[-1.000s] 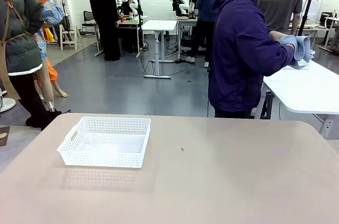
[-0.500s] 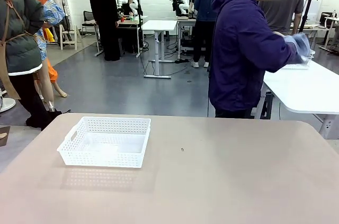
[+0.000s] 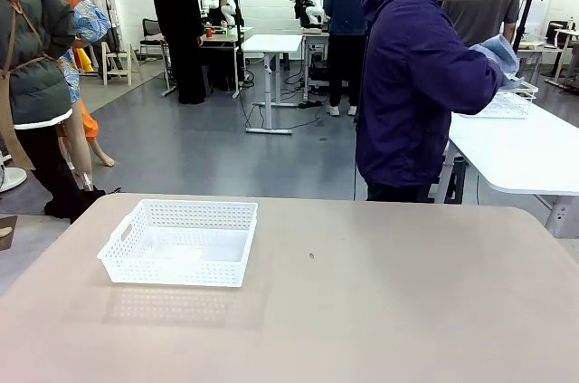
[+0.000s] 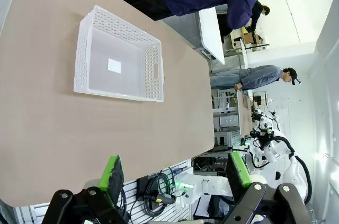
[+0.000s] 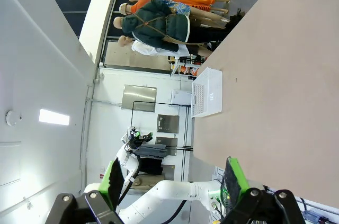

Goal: Clean and organize the cups into the basket.
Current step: Pick up the Organizing basket and move it to the center of the table, then pick up the Reusable plastic cup from the right side of the table and place it inside the Organizing basket.

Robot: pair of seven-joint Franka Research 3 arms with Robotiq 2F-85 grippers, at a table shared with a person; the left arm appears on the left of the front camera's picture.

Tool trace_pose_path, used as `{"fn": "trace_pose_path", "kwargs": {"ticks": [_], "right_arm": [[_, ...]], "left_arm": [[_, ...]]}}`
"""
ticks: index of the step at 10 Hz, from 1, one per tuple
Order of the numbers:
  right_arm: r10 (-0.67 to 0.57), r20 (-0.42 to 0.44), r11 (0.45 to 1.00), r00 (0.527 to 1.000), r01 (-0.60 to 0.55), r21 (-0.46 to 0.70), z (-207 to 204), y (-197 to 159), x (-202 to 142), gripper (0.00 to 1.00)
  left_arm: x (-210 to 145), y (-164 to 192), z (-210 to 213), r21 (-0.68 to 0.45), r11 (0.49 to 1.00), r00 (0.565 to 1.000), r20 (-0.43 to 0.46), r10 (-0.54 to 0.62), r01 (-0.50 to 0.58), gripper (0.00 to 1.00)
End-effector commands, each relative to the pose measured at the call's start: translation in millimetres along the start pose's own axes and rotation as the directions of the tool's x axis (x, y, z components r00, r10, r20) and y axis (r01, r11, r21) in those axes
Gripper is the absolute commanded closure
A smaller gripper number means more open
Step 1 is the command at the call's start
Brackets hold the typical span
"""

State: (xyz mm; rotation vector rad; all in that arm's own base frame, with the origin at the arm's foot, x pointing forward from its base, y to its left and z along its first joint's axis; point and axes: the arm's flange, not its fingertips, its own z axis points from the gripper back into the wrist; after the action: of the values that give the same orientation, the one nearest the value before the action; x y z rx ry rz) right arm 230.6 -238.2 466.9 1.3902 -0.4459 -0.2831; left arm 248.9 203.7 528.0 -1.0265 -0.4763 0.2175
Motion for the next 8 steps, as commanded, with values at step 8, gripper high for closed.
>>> {"fn": "trace_pose_path", "kwargs": {"ticks": [8], "right_arm": [[0.018,0.005,1.0,1.0,-0.018,0.019,0.6,1.4,2.5,0.0]], "left_arm": [[1.8,0.4,1.4,-0.02,1.0,1.0,0.01,-0.019,0.019,0.0]]}}
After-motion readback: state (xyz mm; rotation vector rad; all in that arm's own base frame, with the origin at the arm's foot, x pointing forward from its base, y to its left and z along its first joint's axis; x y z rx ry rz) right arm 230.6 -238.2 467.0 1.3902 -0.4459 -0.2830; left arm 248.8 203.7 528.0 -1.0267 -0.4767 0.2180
